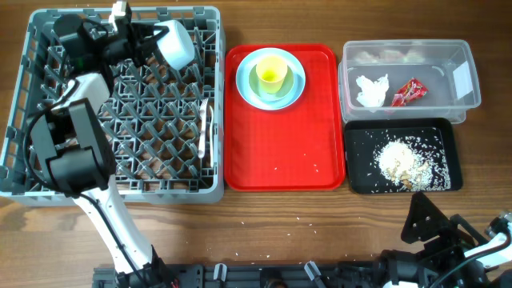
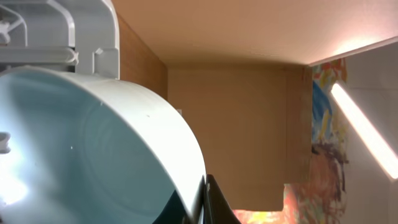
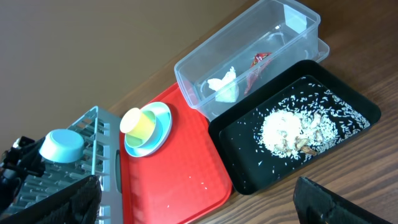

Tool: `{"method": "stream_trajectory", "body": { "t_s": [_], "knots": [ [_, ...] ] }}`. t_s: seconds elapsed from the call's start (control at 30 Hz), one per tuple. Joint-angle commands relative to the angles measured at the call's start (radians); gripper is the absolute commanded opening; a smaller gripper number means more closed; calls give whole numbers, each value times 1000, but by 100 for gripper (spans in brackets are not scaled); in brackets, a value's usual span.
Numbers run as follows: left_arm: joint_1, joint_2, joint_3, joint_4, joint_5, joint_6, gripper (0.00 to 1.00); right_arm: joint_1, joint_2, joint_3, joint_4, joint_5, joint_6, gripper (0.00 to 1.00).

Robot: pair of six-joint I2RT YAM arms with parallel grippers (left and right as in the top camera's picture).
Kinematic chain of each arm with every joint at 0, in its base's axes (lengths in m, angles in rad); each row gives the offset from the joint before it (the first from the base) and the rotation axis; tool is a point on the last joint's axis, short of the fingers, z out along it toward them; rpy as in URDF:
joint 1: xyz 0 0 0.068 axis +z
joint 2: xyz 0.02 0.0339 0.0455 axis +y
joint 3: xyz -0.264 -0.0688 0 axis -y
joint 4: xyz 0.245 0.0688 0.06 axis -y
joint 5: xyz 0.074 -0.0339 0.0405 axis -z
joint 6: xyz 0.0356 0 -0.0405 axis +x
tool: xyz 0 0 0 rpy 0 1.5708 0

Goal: Sort waste into correct bins and load items into the dishwasher rack
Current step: 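Carry the light-blue bowl into the dish rack and release it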

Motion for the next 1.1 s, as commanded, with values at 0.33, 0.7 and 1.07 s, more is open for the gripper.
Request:
{"method": "stream_trajectory", "body": {
  "t_s": [0.33,0.7,1.07],
  "knots": [
    [97,-13,-10,6,7,56,99,-5,-10,2,2,-1,8,100],
    [105,-224,-8,-613,-480,602,99,-5,-10,2,2,-1,8,100],
    [-497,-776,-12,-1339,-1139,972,100,-5,-10,2,2,-1,7,100]
  ]
}}
